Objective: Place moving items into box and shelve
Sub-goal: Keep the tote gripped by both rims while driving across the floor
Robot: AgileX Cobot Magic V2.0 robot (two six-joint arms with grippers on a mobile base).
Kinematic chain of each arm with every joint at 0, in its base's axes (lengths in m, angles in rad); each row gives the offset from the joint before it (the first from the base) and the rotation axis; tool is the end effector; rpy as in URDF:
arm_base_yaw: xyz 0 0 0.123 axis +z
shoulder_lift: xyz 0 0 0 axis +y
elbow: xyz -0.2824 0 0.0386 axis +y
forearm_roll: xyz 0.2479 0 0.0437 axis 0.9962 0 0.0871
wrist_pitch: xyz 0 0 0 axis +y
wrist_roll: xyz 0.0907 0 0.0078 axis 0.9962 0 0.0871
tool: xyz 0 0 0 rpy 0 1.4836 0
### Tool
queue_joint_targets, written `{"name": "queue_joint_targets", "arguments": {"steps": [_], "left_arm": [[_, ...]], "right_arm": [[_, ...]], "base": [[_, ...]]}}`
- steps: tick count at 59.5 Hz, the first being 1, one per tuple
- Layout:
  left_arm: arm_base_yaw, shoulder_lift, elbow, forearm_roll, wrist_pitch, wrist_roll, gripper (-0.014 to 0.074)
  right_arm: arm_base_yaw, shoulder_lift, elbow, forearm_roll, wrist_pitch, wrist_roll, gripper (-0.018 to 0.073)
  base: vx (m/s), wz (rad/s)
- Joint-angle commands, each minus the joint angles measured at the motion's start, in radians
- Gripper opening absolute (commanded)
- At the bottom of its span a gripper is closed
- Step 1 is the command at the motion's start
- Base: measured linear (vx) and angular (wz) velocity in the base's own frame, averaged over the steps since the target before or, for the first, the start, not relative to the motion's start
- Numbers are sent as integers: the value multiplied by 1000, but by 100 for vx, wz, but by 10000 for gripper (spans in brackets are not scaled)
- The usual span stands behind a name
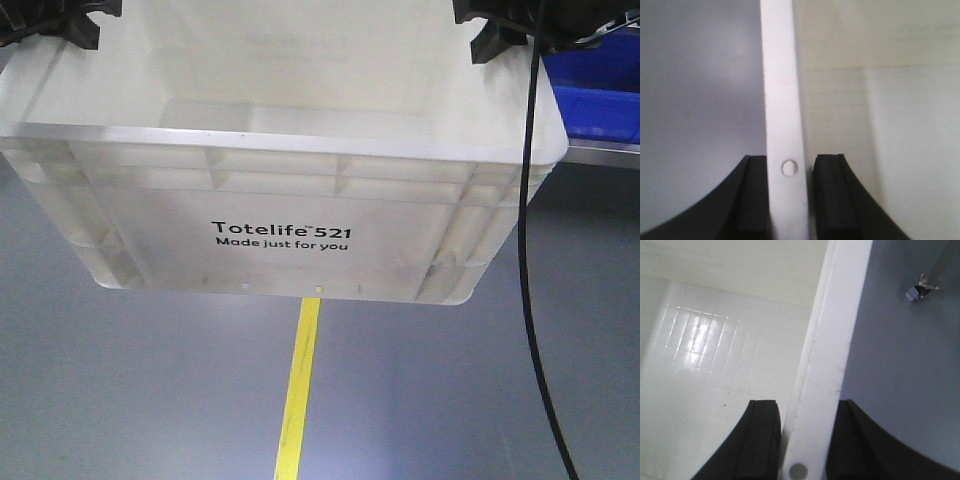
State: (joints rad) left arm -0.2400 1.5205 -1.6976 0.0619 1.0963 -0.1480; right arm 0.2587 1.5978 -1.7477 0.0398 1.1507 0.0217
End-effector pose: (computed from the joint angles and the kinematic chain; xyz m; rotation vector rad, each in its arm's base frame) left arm 0.3138 -0.0716 0.4264 0.1188 2.3999 -0.1015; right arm 0.3281 0.0903 0.4124 -0.2898 2.4743 0.1704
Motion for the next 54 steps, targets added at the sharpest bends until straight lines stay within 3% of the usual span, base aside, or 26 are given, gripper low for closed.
{"name": "queue_joint_targets", "arguments": {"steps": [1,54], "left_arm": [[-5,-55,-47,-37,-141,7,-16],[-5,-51,-47,-40,-141,7,-15]], "right_arm": [[9,-60,-44,65,-111,-35,-13],[9,-60,-44,64,-111,-35,-13]], "base": [[54,16],[55,11]]}}
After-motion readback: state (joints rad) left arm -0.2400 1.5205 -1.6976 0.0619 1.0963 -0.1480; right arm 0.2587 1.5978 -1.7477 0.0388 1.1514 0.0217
